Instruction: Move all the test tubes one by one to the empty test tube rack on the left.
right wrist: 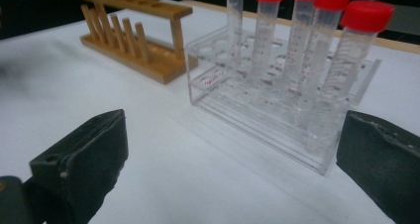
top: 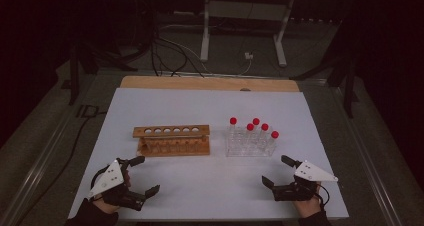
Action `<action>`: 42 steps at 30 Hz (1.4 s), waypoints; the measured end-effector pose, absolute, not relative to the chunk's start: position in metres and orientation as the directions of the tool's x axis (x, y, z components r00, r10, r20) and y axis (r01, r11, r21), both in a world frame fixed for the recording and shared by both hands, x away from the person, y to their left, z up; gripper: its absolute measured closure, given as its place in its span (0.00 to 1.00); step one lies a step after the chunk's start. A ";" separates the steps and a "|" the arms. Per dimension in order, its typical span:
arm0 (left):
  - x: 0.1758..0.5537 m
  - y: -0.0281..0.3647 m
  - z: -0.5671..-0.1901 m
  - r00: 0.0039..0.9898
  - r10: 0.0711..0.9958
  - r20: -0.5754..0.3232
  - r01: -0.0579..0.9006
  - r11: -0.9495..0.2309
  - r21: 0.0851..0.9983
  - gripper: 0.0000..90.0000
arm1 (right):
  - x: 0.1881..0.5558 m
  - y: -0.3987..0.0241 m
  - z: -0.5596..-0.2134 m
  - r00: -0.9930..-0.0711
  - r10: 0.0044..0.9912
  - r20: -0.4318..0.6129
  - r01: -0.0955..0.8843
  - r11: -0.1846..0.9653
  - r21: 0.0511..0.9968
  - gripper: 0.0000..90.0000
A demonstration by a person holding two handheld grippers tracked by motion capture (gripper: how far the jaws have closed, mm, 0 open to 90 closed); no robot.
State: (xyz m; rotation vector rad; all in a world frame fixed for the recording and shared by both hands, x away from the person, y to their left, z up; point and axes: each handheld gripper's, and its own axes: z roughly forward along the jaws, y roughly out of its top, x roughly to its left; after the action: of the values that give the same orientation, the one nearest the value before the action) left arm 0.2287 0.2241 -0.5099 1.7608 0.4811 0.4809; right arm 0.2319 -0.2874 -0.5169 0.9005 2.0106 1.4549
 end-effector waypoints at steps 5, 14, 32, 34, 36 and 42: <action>0.228 0.224 -0.510 0.826 0.560 0.068 0.073 -0.225 0.972 0.00 | 0.231 -0.289 -0.518 -0.646 0.763 -0.002 0.237 0.203 0.950 0.00; 0.230 0.223 -0.510 0.831 0.553 0.054 0.085 -0.222 0.971 0.00 | 0.231 -0.280 -0.516 -0.670 0.742 0.001 0.296 0.266 0.917 0.00; 0.230 0.220 -0.509 0.841 0.540 0.042 0.092 -0.219 0.971 0.00 | 0.222 -0.267 -0.475 -0.702 0.712 0.009 0.242 0.226 0.944 0.00; 0.231 0.221 -0.509 0.840 0.540 0.042 0.091 -0.216 0.972 0.00 | 0.221 -0.267 -0.470 -0.700 0.714 0.007 0.232 0.219 0.948 0.00; 0.230 0.221 -0.509 0.839 0.542 0.040 0.091 -0.212 0.973 0.00 | 0.222 -0.267 -0.468 -0.700 0.714 0.010 0.232 0.214 0.949 0.00; 0.230 0.221 -0.509 0.841 0.540 0.041 0.089 -0.213 0.973 0.00 | 0.226 -0.274 -0.450 -0.675 0.738 -0.010 0.198 0.194 0.961 0.00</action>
State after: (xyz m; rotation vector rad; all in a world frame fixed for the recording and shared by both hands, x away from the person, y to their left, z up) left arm 0.2300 0.2210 -0.5087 1.7562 0.4848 0.4428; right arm 0.2260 -0.2741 -0.4501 0.8714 1.9985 1.4974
